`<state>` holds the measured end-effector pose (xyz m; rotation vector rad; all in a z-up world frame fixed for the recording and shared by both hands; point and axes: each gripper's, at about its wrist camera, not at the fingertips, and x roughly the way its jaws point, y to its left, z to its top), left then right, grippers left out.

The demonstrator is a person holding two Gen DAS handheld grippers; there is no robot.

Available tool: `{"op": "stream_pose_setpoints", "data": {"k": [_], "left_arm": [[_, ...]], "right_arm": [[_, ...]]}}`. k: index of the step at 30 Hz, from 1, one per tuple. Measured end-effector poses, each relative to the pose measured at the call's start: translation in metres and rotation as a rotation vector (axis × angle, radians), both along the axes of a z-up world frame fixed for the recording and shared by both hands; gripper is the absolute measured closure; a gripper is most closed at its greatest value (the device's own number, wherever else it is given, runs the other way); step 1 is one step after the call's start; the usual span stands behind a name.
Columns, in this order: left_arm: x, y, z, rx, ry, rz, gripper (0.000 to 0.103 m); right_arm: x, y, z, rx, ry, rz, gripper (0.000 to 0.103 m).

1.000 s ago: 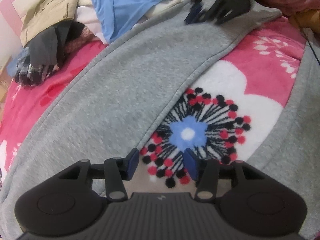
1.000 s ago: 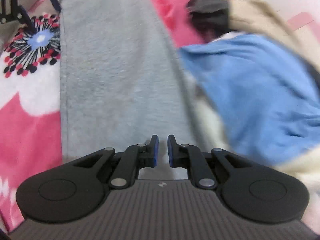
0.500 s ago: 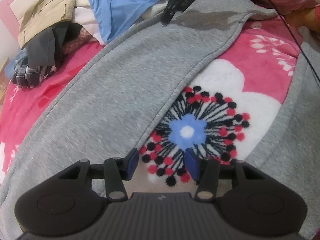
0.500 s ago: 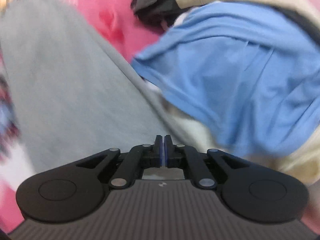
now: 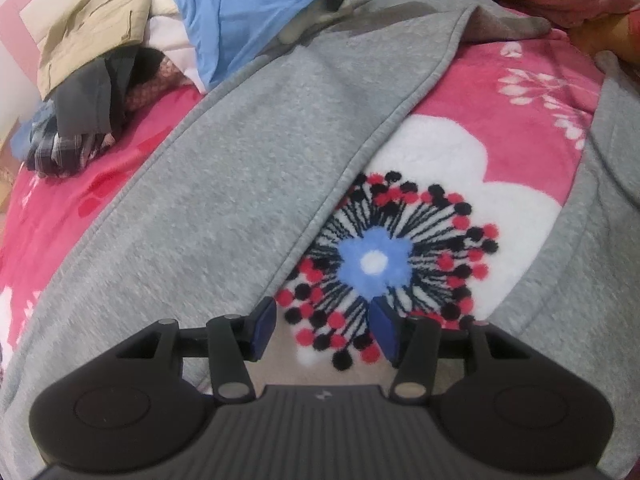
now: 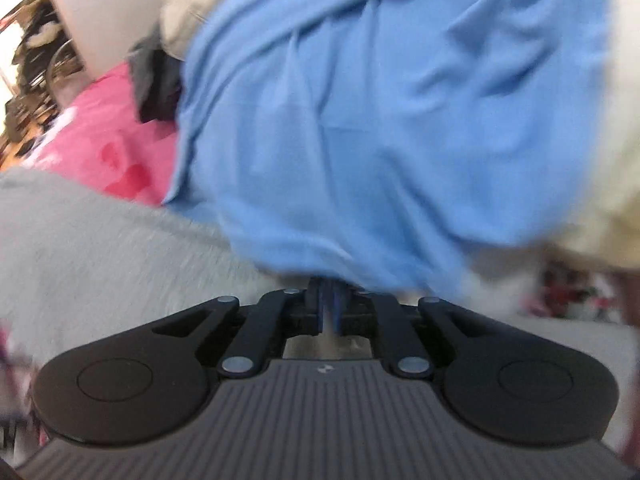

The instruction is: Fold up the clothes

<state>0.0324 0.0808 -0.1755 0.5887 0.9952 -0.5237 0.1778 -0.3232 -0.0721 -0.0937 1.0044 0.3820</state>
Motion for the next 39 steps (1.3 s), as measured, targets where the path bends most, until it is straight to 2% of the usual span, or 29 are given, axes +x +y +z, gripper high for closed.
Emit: {"op": "stream_pose_setpoints", "data": {"k": [1, 2, 7, 10, 12, 13, 14, 16, 18, 19, 22, 23, 24, 25, 26, 27, 28, 32, 34, 38, 39], "left_arm": [[0.0, 0.0, 0.002, -0.001, -0.005, -0.004, 0.05], [0.001, -0.001, 0.003, -0.004, -0.011, -0.005, 0.05], [0.005, -0.008, 0.012, -0.014, -0.046, -0.009, 0.05], [0.006, -0.015, 0.015, -0.008, -0.07, -0.037, 0.05], [0.006, -0.022, 0.013, 0.012, -0.086, -0.071, 0.05], [0.007, -0.025, 0.011, 0.021, -0.094, -0.087, 0.05], [0.009, -0.027, 0.009, 0.025, -0.092, -0.091, 0.05], [0.014, -0.032, 0.004, 0.032, -0.087, -0.099, 0.051], [0.017, -0.034, -0.002, 0.044, -0.081, -0.108, 0.052], [0.019, -0.035, -0.004, 0.05, -0.077, -0.113, 0.055], [0.021, -0.036, -0.008, 0.054, -0.073, -0.115, 0.058], [0.022, -0.036, -0.008, 0.05, -0.074, -0.111, 0.063], [0.023, -0.036, -0.009, 0.046, -0.076, -0.107, 0.066], [0.023, -0.036, -0.009, 0.042, -0.078, -0.103, 0.076], [0.023, -0.036, -0.009, 0.039, -0.088, -0.096, 0.092], [0.023, -0.036, -0.009, 0.041, -0.098, -0.094, 0.1], [0.023, -0.036, -0.008, 0.042, -0.109, -0.091, 0.101], [0.014, -0.032, 0.006, 0.02, -0.132, -0.131, 0.102], [0.01, -0.03, 0.007, 0.035, -0.122, -0.167, 0.102], [0.002, -0.037, -0.013, 0.108, -0.098, -0.248, 0.102], [0.001, -0.036, -0.011, 0.103, -0.09, -0.247, 0.102]], "right_arm": [[-0.01, -0.009, 0.009, -0.034, -0.001, 0.004, 0.095], [-0.018, -0.023, 0.006, -0.097, 0.012, -0.002, 0.095], [-0.052, -0.103, -0.029, -0.457, 0.091, -0.038, 0.095], [-0.069, -0.114, -0.011, -0.525, 0.065, -0.047, 0.095], [-0.094, -0.101, 0.013, -0.477, 0.001, 0.112, 0.091], [-0.108, -0.093, 0.026, -0.444, -0.033, 0.199, 0.085], [-0.125, -0.086, 0.037, -0.407, -0.06, 0.305, 0.071], [-0.162, -0.075, 0.051, -0.366, -0.097, 0.507, 0.057], [-0.192, -0.063, 0.046, -0.403, -0.103, 0.649, 0.057], [-0.196, -0.055, 0.038, -0.437, -0.106, 0.674, 0.057], [-0.201, -0.044, 0.015, -0.542, -0.115, 0.691, 0.063], [-0.199, -0.043, 0.006, -0.571, -0.113, 0.676, 0.074], [-0.197, -0.039, -0.004, -0.596, -0.112, 0.663, 0.081], [-0.197, -0.039, -0.006, -0.615, -0.116, 0.658, 0.088], [-0.197, -0.041, -0.006, -0.633, -0.123, 0.656, 0.1], [-0.197, -0.044, -0.005, -0.65, -0.13, 0.654, 0.1], [-0.2, -0.046, -0.003, -0.688, -0.159, 0.671, 0.1], [-0.201, -0.028, 0.007, -0.83, -0.237, 0.751, 0.101], [-0.199, -0.019, -0.002, -0.903, -0.222, 0.823, 0.1], [-0.196, 0.008, -0.06, -0.984, -0.15, 0.948, 0.1], [-0.197, 0.009, -0.073, -1.014, -0.154, 0.976, 0.1]]}}
